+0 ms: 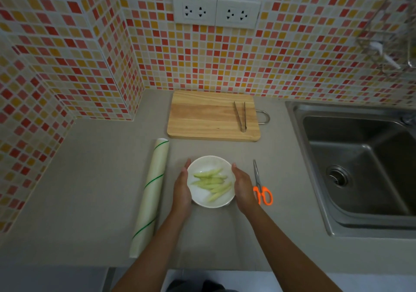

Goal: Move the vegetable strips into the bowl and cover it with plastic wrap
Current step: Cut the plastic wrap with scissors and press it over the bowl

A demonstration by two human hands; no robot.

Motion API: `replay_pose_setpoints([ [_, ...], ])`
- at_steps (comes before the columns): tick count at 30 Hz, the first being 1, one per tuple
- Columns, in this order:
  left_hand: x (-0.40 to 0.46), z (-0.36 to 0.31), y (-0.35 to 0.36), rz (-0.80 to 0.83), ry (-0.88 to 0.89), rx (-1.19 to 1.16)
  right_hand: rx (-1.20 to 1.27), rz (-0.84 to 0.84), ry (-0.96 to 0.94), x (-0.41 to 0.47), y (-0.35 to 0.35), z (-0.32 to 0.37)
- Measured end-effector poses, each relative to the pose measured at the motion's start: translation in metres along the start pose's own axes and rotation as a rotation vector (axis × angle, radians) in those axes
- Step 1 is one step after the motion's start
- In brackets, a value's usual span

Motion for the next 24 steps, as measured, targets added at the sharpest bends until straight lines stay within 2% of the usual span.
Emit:
replay_pose_setpoints([
  [2, -0.001, 0.001, -0.002, -0.014, -0.038, -0.038, 0.067, 0.028, 0.033, -0.003, 0.003, -0.003],
  [5, 0.003, 0.000, -0.006, -0.074, -0.138, 0.042, 0.158, 0.102, 0.085, -0.002, 0.004, -0.003],
  [8, 0.008, -0.003, -0.003, -0.047, -0.135, 0.078, 0.076, 0.185, 0.091, 0.001, 0.004, 0.001],
  [12, 0.008, -0.006, 0.002, -0.004, -0.102, 0.179, -0.051, 0.166, -0.069, 0.006, -0.001, 0.009],
  [17, 0.015, -0.019, -0.005, 0.106, 0.007, 0.491, -0.170, 0.158, -0.186, 0.006, 0.000, 0.022],
  [20, 0.008, -0.026, 0.001, 0.031, 0.061, 0.269, -0.017, -0.015, -0.202, 0.001, -0.002, 0.032],
  [24, 0.008, -0.025, 0.024, 0.109, 0.054, 0.114, 0.224, -0.120, -0.210, -0.020, 0.000, 0.016],
])
Point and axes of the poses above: each hand's wrist, its own x-axis towards the middle knuckle, its own y-axis out of the palm, z = x × y, the point moved 5 cm from there along x, towards the middle knuckle, and after that the axes turned 10 degrees about -x, right-handed, at the moved point
